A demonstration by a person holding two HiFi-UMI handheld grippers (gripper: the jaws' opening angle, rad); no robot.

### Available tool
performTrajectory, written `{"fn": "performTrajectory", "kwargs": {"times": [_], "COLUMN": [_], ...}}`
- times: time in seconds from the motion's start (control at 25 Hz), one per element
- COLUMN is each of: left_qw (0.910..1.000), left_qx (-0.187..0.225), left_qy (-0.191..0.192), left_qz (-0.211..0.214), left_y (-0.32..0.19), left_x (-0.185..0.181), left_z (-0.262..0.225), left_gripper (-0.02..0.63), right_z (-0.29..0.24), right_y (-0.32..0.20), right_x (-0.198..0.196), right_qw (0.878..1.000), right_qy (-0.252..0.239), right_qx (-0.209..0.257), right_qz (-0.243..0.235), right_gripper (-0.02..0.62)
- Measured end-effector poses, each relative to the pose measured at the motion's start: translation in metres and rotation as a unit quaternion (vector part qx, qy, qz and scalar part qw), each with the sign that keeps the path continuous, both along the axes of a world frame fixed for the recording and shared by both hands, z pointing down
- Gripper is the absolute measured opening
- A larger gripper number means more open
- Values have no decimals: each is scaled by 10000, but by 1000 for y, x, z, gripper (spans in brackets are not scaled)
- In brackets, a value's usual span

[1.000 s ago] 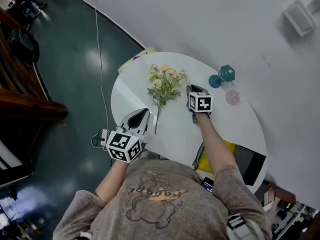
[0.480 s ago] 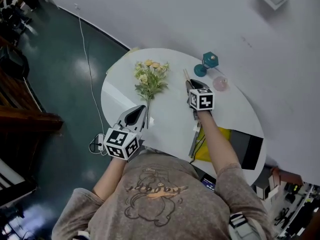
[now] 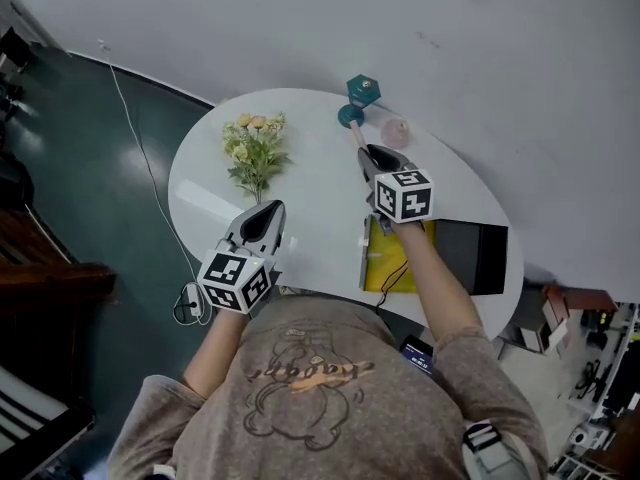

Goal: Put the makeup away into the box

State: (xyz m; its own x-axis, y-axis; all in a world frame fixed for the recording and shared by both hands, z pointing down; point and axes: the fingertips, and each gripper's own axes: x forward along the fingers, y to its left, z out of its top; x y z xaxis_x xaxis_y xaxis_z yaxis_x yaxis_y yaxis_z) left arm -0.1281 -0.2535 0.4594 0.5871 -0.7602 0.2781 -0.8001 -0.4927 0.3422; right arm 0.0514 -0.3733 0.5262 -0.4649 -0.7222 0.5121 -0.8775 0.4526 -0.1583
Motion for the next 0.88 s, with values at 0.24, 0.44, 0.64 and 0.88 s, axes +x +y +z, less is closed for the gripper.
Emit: {"fn": "performTrajectory", "kwargs": {"times": [0.24,0.44,0.64,0.88], "left_qw": [9992,9963,9928,9876], "left_qx": [64,62,80,95], "left_qy": [73,129,168,173], "left_qz": [399,851,1182,1560], "left_y": [5,9,19,28], "left_x": [37,67,90,117], "left_z": [-8,-11,-16,-19], "left_gripper": [21,21,21,21], "right_z": [-44,-70,-82,-90], "right_y": [33,68,102,138], "right_x": [28,57,93,118], "right_qw": [9993,9982,9971,9945], "right_qy": [-230,-369,-413,-476], "right_qx": [305,463,534,682], "right_qz": [29,62,357,644], "right_gripper": [71,71,71,71]}}
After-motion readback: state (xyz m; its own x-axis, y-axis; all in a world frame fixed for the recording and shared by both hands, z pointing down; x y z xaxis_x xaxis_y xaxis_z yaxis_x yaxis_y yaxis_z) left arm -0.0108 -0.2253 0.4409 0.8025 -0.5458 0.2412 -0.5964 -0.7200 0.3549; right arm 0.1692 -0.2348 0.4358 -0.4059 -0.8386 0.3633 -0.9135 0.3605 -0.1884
